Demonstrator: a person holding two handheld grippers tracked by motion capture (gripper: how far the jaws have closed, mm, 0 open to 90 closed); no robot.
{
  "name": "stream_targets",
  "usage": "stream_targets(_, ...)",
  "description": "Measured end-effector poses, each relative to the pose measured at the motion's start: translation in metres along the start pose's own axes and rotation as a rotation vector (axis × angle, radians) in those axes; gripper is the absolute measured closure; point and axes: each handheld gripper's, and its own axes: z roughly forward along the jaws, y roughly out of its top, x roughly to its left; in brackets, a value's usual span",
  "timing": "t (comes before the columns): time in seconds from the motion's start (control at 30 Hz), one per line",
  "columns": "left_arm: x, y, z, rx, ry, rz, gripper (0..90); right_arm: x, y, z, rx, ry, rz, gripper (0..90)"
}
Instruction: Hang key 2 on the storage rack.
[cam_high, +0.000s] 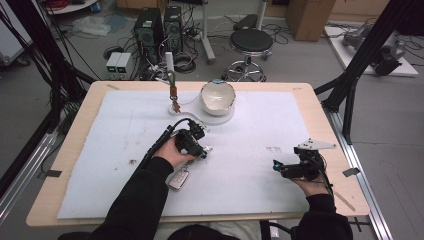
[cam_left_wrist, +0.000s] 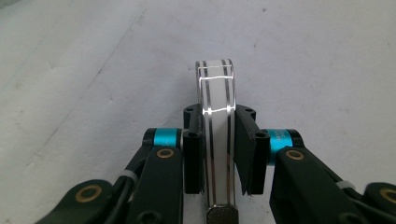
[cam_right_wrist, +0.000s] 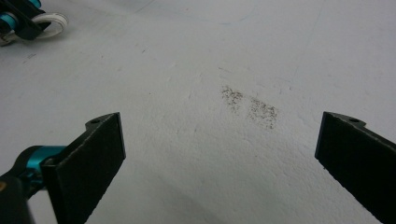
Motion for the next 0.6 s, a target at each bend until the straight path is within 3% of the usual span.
stream_targets(0.23, 0.006, -0.004, -0.027, -0.071, -0.002, 0.003, 74.5, 0.001, 0.000, 0.000, 0.004, -0.005, -0.014, 0.6)
stream_targets(0.3, 0.006, -0.006, -0.035, -0.110, -0.027, 0.025, 74.5, 0.002, 0.000, 0.000, 0.002, -0.006, -0.013, 0.6)
stream_targets(0.47, 0.006, -0.013, -0.059, -0.176, -0.008, 0.023, 74.5, 0.003, 0.000, 0.000, -0.008, -0.019, -0.021, 0.6)
stream_targets(0.53, 0.008, -0.016, -0.069, -0.207, -0.018, 0.042, 74.4, 0.003, 0.000, -0.001, -0.013, -0.018, -0.023, 0.6)
stream_targets(0.6, 0.010, -0.020, -0.080, -0.229, 0.007, 0.038, 74.5, 0.004, 0.000, 0.000, -0.009, -0.019, -0.021, 0.6)
